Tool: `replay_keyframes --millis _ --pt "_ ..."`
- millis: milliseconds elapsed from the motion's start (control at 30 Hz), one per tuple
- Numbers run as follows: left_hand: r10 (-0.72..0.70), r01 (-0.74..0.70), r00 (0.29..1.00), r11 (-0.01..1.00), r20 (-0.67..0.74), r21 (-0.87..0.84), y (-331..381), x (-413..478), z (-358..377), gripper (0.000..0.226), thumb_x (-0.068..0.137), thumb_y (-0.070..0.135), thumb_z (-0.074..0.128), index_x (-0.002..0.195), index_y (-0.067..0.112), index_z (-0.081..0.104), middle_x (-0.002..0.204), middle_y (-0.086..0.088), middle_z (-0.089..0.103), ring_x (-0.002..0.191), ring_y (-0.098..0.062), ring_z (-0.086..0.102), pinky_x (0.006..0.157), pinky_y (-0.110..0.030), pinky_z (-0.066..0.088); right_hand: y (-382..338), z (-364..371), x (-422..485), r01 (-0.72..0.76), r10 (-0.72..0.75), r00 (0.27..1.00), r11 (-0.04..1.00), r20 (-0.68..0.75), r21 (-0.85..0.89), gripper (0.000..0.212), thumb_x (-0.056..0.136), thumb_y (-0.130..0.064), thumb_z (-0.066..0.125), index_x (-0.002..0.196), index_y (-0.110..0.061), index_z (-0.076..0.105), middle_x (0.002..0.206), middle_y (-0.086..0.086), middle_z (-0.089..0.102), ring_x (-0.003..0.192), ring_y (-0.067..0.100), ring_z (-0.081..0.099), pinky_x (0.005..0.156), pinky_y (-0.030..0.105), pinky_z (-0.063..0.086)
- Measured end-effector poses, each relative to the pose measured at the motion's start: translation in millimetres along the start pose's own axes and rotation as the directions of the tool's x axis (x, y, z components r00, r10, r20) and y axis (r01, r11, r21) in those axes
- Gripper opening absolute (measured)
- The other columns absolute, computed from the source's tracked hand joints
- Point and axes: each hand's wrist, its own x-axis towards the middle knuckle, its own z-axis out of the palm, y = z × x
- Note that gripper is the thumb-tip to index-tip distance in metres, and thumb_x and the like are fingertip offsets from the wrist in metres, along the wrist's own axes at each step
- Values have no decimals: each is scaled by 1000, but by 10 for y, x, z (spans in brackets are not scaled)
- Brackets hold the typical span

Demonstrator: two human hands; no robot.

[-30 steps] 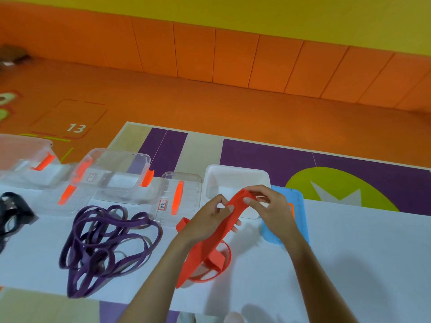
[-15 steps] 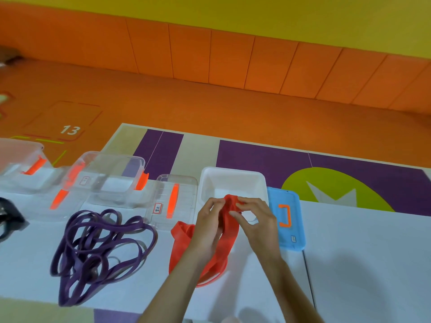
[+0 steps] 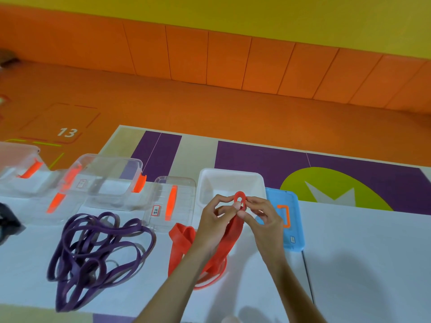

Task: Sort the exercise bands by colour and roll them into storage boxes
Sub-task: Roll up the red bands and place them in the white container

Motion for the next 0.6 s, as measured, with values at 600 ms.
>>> replay_keyframes --millis 600 --pt "150 -160 985 978 82 131 32 101 -266 33 82 5 87 108 7 67 100 -9 81 96 -27 79 85 -33 62 -307 -307 505 -350 289 819 936 495 32 37 77 -14 87 112 -6 76 99 20 79 94 37 77 88 40 63"
